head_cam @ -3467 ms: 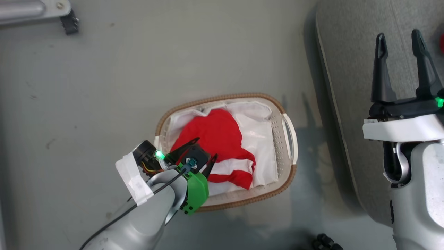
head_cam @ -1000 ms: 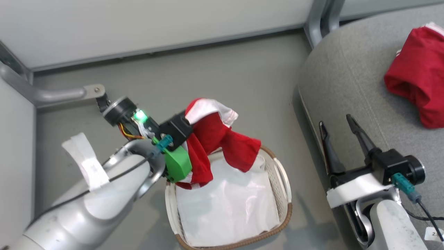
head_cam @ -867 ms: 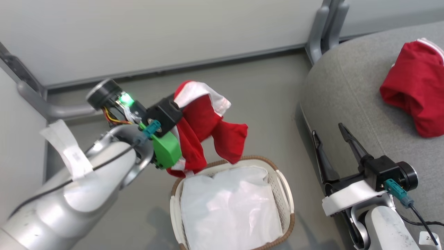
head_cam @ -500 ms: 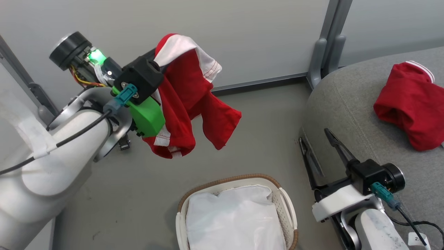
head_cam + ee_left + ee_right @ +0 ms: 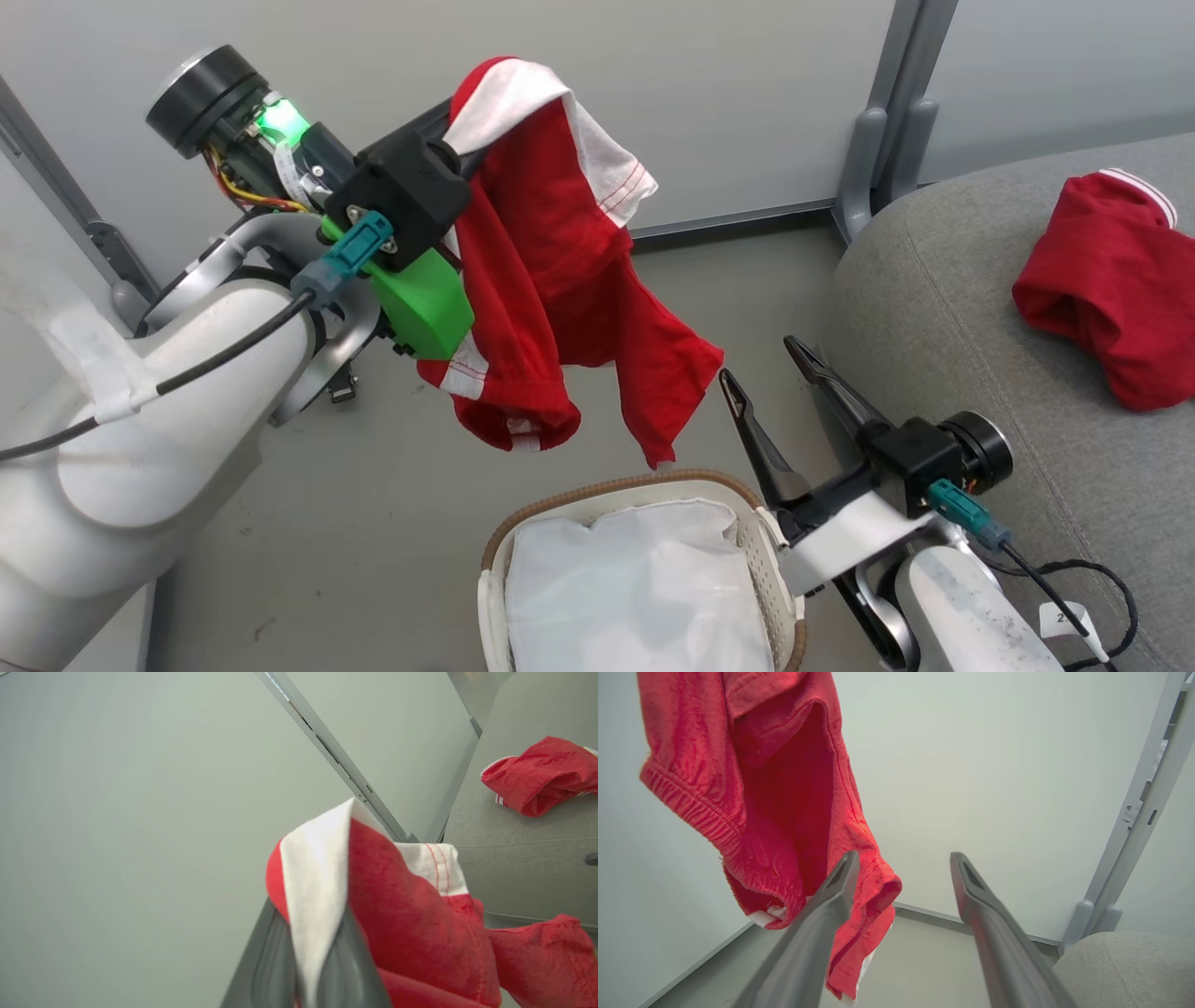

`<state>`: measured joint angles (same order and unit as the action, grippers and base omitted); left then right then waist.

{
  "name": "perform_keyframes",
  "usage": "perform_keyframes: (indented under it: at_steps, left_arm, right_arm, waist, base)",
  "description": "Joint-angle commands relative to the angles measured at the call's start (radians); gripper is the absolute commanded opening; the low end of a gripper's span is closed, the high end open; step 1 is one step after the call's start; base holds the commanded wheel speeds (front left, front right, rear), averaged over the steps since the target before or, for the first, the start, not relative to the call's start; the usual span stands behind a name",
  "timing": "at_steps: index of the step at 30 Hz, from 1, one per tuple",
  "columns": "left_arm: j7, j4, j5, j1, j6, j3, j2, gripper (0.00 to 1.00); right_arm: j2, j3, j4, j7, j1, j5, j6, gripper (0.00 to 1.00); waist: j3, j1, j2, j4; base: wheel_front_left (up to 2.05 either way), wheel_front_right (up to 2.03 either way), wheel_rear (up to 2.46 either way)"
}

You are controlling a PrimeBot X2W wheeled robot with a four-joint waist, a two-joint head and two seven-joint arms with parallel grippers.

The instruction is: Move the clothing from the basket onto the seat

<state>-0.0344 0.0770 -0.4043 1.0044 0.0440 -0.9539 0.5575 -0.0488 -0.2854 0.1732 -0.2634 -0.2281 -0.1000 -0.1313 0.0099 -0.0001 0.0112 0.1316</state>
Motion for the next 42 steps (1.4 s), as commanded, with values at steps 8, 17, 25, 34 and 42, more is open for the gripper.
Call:
perform_keyframes:
  at_steps: [8,17,25,34,42]
  left_arm:
    - [-0.007,-0.065,0.004,0.03,0.005,-0.019,-0.025,0.0]
    - [-0.003,-0.092,-0.007,0.041,0.008,-0.039,-0.068,0.0]
    - [0.01,-0.082,-0.052,-0.024,-0.006,-0.04,-0.058,0.0]
    - [0.105,0.017,-0.141,-0.173,-0.04,-0.017,-0.043,0.25]
    - [0.256,0.169,-0.226,-0.339,-0.038,-0.007,-0.096,1.0]
  right_arm:
    - [-0.003,-0.073,0.085,-0.002,-0.151,0.038,0.001,1.0]
    - [-0.003,-0.167,0.298,-0.002,-0.304,0.037,0.001,1.0]
    - [-0.003,-0.187,0.299,-0.002,-0.309,-0.01,0.001,0.0]
    - [-0.003,-0.155,0.25,-0.002,-0.28,-0.013,0.001,0.0]
    - [-0.003,-0.104,0.228,-0.002,-0.253,0.007,0.001,0.0]
  waist:
    - [0.001,0.0001,-0.0112,-0.019]
    - [0.008,0.0001,-0.0112,-0.049]
    - [0.017,0.0001,-0.0112,-0.06]
    - [0.042,0.0001,-0.0112,-0.048]
    - [0.063,0.0001,-0.0112,-0.038]
  base:
    - [0.0,0.0,0.0]
    - [0.0,0.0,0.0]
    - [0.0,0.0,0.0]
    - [0.0,0.0,0.0]
    - [0.0,0.0,0.0]
